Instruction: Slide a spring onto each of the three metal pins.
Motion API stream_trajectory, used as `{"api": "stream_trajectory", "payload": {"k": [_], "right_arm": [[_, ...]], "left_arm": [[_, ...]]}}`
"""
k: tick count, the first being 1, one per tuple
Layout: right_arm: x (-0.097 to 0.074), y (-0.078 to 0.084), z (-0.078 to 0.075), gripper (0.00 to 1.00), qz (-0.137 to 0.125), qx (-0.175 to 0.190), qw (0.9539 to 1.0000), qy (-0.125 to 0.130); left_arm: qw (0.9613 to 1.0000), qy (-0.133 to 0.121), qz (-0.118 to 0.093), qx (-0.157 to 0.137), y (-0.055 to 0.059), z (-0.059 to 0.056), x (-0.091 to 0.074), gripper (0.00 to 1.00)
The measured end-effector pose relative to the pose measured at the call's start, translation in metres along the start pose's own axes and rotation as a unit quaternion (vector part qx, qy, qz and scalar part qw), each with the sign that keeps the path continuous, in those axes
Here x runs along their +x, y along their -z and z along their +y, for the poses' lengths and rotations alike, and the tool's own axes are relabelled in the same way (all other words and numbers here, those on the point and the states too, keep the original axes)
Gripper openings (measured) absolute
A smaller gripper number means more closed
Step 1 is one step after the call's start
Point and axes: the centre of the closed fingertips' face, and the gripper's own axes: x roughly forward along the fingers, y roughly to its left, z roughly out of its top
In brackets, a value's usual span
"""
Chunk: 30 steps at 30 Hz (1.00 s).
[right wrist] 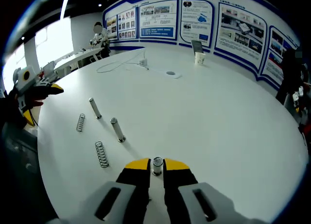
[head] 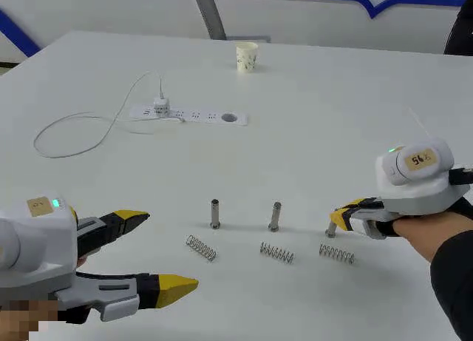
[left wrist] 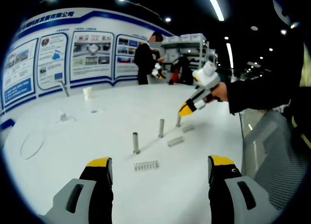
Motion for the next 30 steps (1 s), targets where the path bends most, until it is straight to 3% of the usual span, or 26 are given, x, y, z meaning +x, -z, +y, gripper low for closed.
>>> {"api": "stream_trajectory", "payload": {"k": [20,30], "right_arm": [[-0.008,-0.002,0.003,0.16,-0.008,-0.009,0.9999,-0.002],[-0.014,0.006,0.004,0.16,-0.005,-0.016,0.9999,-0.002]], "left_arm": [[1.0,0.004,0.0,0.003,-0.001,-0.002,0.003,0.82],[1.0,0.006,0.001,0.002,-0.001,-0.003,0.002,0.82]]}}
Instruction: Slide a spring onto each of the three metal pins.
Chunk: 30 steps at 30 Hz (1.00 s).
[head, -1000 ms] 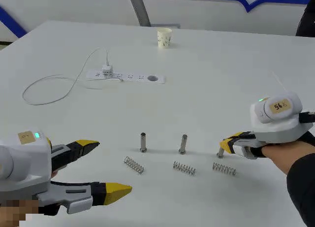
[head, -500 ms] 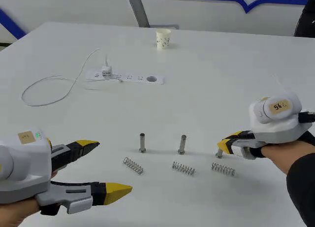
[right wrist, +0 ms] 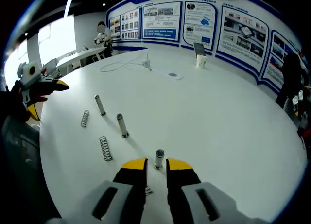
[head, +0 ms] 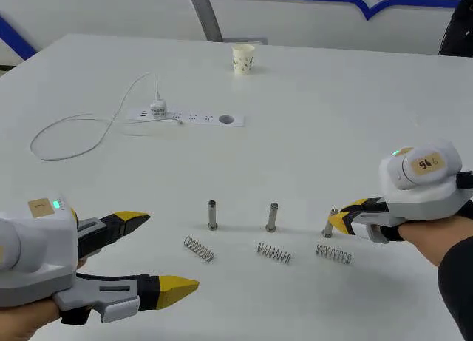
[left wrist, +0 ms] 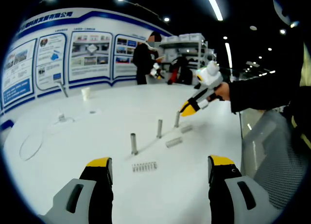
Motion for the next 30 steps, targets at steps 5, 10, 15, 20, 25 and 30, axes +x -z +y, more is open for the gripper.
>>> {"api": "stream_trajectory", "payload": {"k": [5,10,15,20,25,30], "right_arm": [[-0.002,0.006,0.001,0.16,0.007,0.002,1.0,-0.004],[-0.004,0.01,0.004,0.16,0.012,0.0,0.9999,-0.01],[-0.004,0.012,0.011,0.16,0.019,-0.01,0.9994,-0.025],[-0.002,0.012,0.02,0.16,0.024,-0.019,0.9985,-0.046],[0.001,0.014,0.03,0.16,0.037,-0.037,0.9966,-0.064],[0.005,0.016,0.034,0.16,0.052,-0.059,0.9937,-0.08]], "left_arm": [[1.0,0.002,0.001,0.001,-0.001,-0.002,0.001,0.82],[1.0,0.005,0.001,0.003,-0.001,-0.004,0.001,0.82],[1.0,0.005,0.001,0.003,-0.001,-0.005,0.0,0.82],[1.0,0.004,0.001,0.002,-0.001,-0.006,-0.001,0.82],[1.0,0.004,0.002,0.002,0.0,-0.006,-0.001,0.82],[1.0,0.004,0.002,0.002,0.0,-0.006,-0.001,0.82]]}}
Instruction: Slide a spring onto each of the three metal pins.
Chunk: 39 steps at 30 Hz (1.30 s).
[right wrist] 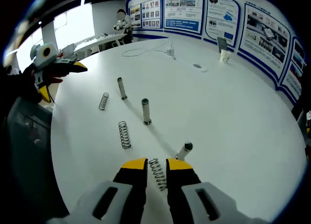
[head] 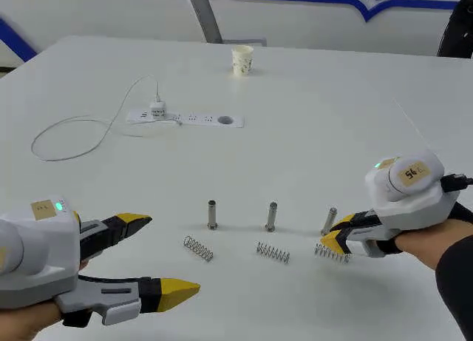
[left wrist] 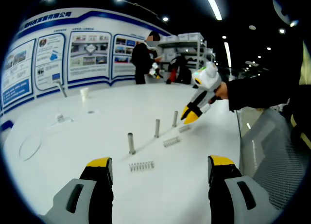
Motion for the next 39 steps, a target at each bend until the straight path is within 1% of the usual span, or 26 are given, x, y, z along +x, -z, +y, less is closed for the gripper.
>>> {"api": "stream_trajectory", "payload": {"k": [6,12,14,18,21,27,28,31,35,39], "right_arm": [[0.007,0.006,0.006,0.16,0.031,-0.042,0.9984,-0.022],[0.012,0.006,0.007,0.16,0.045,-0.071,0.9959,-0.033],[0.014,0.007,0.007,0.16,0.053,-0.087,0.994,-0.038],[0.017,0.01,0.011,0.16,0.076,-0.121,0.9884,-0.05],[0.021,0.013,0.011,0.16,0.089,-0.136,0.9853,-0.054],[0.025,0.015,0.011,0.15,0.105,-0.165,0.979,-0.059],[0.026,0.017,0.011,0.15,0.109,-0.172,0.9772,-0.06],[0.028,0.018,0.01,0.14,0.118,-0.182,0.9743,-0.061],[0.031,0.018,0.009,0.14,0.122,-0.185,0.9729,-0.066],[0.033,0.019,0.009,0.12,0.131,-0.192,0.9702,-0.07]], "left_arm": [[1.0,0.0,0.002,-0.002,0.001,0.001,0.001,0.82],[1.0,0.0,0.003,-0.004,0.002,0.001,0.001,0.81],[1.0,-0.001,0.003,-0.004,0.003,0.002,0.002,0.81],[1.0,-0.001,0.003,-0.006,0.004,0.002,0.002,0.81],[1.0,-0.002,0.003,-0.007,0.004,0.002,0.002,0.81],[0.9999,-0.003,0.003,-0.009,0.006,0.004,0.002,0.81],[0.9999,-0.004,0.003,-0.01,0.006,0.004,0.002,0.81],[0.9999,-0.004,0.004,-0.01,0.006,0.004,0.001,0.81],[0.9999,-0.004,0.004,-0.011,0.007,0.004,0.001,0.81],[0.9999,-0.004,0.004,-0.011,0.007,0.004,0.001,0.81]]}}
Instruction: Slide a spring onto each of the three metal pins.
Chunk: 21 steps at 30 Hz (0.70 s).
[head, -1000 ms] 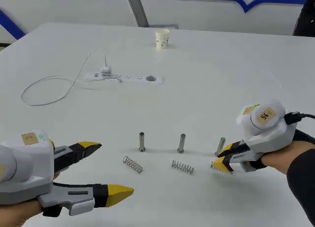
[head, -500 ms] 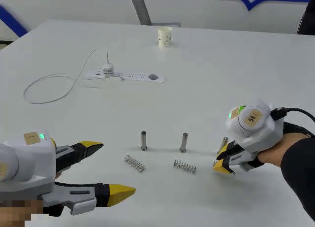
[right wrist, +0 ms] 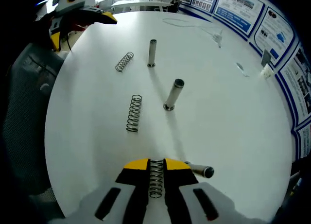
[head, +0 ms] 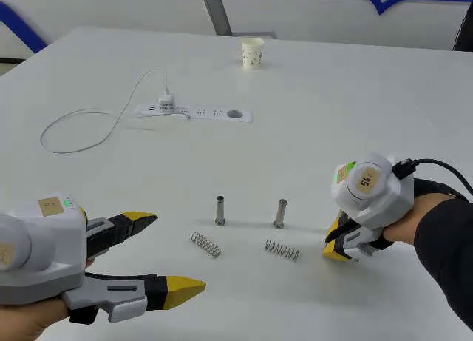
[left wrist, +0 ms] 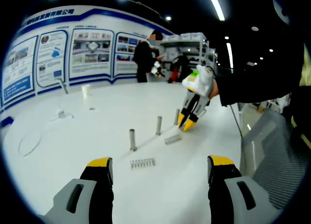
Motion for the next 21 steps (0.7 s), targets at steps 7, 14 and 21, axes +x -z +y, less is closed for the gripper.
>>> {"api": "stream_trajectory", "payload": {"k": [7,14,21], "right_arm": [[0.001,0.001,0.0,0.12,0.007,-0.004,0.9999,-0.006],[-0.002,0.001,0.001,0.12,0.005,-0.004,1.0,-0.001],[-0.013,-0.004,0.0,0.12,-0.01,-0.001,0.9999,0.011]], "left_arm": [[1.0,-0.002,-0.001,-0.003,0.001,0.0,-0.001,0.81],[1.0,0.0,0.001,0.0,0.0,-0.001,-0.001,0.81],[1.0,0.003,0.001,0.002,-0.002,-0.004,0.0,0.8]]}}
